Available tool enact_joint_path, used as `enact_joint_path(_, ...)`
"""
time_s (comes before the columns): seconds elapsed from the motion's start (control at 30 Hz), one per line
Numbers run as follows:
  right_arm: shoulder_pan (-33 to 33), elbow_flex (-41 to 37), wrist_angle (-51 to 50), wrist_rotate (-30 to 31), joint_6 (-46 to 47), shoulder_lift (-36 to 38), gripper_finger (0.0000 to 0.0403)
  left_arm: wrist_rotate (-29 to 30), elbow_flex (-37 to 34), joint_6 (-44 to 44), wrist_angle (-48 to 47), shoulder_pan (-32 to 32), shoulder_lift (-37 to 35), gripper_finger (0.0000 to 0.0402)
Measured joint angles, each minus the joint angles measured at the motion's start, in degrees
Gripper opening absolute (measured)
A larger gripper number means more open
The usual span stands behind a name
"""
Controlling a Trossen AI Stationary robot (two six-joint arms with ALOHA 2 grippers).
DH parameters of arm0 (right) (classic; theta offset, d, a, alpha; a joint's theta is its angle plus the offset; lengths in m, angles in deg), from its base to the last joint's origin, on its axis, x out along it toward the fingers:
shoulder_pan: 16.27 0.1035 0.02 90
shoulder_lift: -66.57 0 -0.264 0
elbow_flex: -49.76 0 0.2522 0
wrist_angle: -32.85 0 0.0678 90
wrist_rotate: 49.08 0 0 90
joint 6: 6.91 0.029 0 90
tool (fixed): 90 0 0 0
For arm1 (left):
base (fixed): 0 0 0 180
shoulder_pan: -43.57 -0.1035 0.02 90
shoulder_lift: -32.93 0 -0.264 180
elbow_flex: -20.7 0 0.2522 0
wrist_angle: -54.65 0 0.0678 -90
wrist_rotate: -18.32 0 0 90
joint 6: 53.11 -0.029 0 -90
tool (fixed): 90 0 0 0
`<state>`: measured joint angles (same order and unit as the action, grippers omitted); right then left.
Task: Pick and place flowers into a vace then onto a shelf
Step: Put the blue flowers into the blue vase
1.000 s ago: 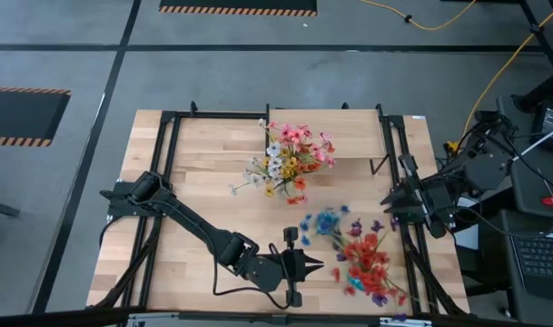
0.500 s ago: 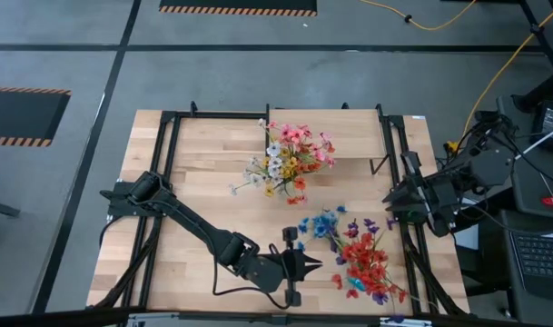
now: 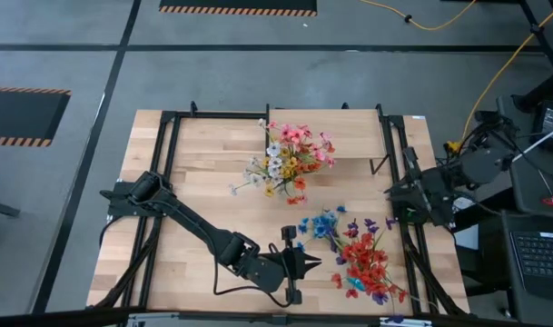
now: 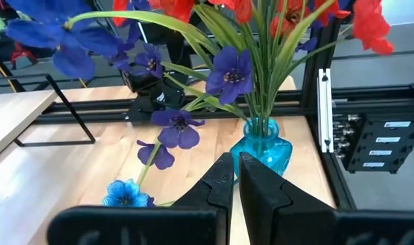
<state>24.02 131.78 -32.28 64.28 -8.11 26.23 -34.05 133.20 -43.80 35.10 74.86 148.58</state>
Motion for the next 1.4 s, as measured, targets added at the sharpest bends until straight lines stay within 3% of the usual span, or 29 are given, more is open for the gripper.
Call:
enact_joint_path(0.3, -5.3, -11.1, 0.1, -0.2, 3.9, 5.8, 0.0005, 0.3, 0.0, 0.6, 0.0, 0.0, 0.0, 0.0017)
enact_joint_path(0.63, -13.7, -13.7, -6.2, -5.1, 14.7, 7.4, 0.0002, 0.3, 0.0, 0.6, -0.1, -0.6, 0.0, 0.0017)
enact_joint_path(0.8, -17.3, -20.7, -3.7, -9.9, 14.1, 8.0, 0.0001, 0.3, 0.0, 0.4, -0.6, -1.6, 0.0, 0.0017)
enact_joint_path(0.93, -19.9, -24.8, -1.8, -10.0, 13.3, 10.4, 0.0001, 0.3, 0.0, 0.4, -0.6, -2.4, 0.0, 0.0017)
enact_joint_path(1.13, -21.3, -27.0, 1.2, -12.4, 13.1, 14.8, 0.0000, -0.3, 0.0, 0.4, -0.7, -2.7, 0.0, 0.0017)
enact_joint_path(1.4, -21.3, -27.0, 1.4, -12.5, 13.6, 10.5, 0.0000, -0.1, 0.0, 0.4, -1.1, -2.7, 0.0, 0.0017)
